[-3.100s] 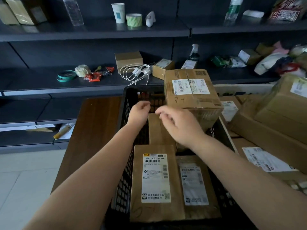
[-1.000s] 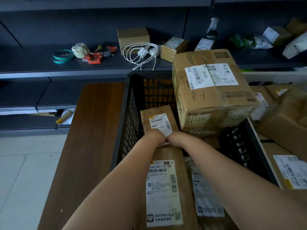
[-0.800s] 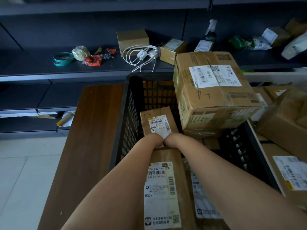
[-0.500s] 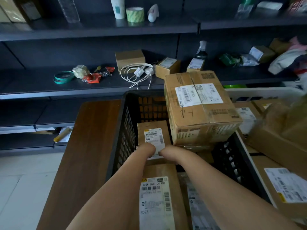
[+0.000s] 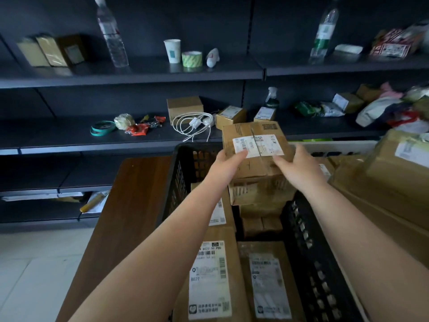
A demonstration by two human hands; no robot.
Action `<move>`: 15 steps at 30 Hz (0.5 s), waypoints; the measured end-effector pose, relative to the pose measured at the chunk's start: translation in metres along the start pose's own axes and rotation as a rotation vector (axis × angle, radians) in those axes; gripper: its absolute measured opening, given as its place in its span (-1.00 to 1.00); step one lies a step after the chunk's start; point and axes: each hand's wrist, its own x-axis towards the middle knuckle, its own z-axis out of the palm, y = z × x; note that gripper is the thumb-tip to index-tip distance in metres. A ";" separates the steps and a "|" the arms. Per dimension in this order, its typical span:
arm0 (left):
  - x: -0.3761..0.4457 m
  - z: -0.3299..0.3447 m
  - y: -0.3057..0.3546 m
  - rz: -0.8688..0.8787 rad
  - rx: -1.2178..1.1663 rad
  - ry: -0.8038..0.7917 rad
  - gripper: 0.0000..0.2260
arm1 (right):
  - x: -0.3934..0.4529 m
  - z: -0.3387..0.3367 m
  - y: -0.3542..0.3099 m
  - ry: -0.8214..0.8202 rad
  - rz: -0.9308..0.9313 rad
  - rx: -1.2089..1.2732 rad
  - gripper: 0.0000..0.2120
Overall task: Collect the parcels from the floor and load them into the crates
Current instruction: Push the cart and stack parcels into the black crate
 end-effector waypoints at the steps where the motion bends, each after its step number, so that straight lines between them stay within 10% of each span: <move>1: 0.000 0.004 -0.003 0.017 0.021 -0.002 -0.40 | 0.005 0.004 0.006 -0.071 0.065 0.096 -0.53; 8: -0.016 -0.026 -0.003 0.206 0.078 0.236 -0.43 | -0.021 0.014 -0.002 -0.141 -0.139 0.562 -0.75; 15: -0.013 -0.063 -0.017 0.051 0.488 0.368 -0.63 | -0.033 0.063 -0.031 -0.314 -0.094 0.435 -0.58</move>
